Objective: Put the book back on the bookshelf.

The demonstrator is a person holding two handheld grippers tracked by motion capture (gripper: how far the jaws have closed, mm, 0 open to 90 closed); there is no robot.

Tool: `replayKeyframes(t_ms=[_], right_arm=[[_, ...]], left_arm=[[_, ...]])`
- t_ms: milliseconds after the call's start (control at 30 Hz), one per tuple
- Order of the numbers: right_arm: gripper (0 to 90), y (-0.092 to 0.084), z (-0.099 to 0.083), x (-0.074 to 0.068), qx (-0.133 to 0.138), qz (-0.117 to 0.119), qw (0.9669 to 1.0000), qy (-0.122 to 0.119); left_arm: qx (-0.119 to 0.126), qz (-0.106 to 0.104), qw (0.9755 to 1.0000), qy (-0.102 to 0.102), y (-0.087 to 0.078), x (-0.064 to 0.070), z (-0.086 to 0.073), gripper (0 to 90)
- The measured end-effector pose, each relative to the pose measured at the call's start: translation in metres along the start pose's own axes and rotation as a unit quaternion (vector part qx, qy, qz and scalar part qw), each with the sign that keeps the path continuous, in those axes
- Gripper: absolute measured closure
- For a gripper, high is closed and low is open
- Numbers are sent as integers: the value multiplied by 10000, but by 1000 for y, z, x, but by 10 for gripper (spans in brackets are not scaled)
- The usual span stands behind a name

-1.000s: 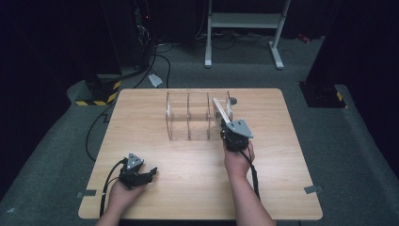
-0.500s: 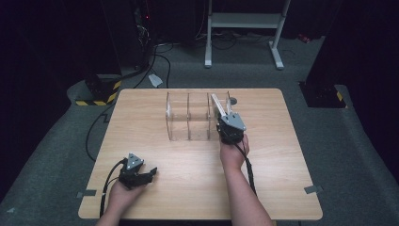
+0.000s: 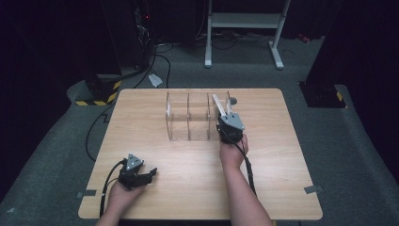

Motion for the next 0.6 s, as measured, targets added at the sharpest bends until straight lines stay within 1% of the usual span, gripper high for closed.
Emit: replayKeyframes(t_ms=[200,267,333,433,467,600], right_arm=[[750,-6,-9,-2,-5,-67,9999,135],[749,-8,-13,-3,-43,-71,9999,147],[749,-10,-17,-4,-75,-76,9999,75],[748,-12,-21,-4,-144,-77,9998,110],[748,-13,-22,-5,-180,-85,9997,160],[747,-15,-27,-6,-245,-74,9996,129]], left_arm=[[1,-3,10000,-3,0,0,0,320],[12,1,10000,-13,0,0,0,320],[11,-2,10000,-1,0,0,0,320],[13,-1,10000,-7,0,0,0,320],[13,-1,10000,-16,0,0,0,320],[13,4,10000,1,0,0,0,321]])
Point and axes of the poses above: each handheld gripper's, and its own axes: y roughly forward along the jaws, z roughly out of its top, x roughly to its right, the point moved 6 cm from there along y, roughly forward along the jaws, and after that the axes turned 4 degrees about -y, right-handed, at the moved point
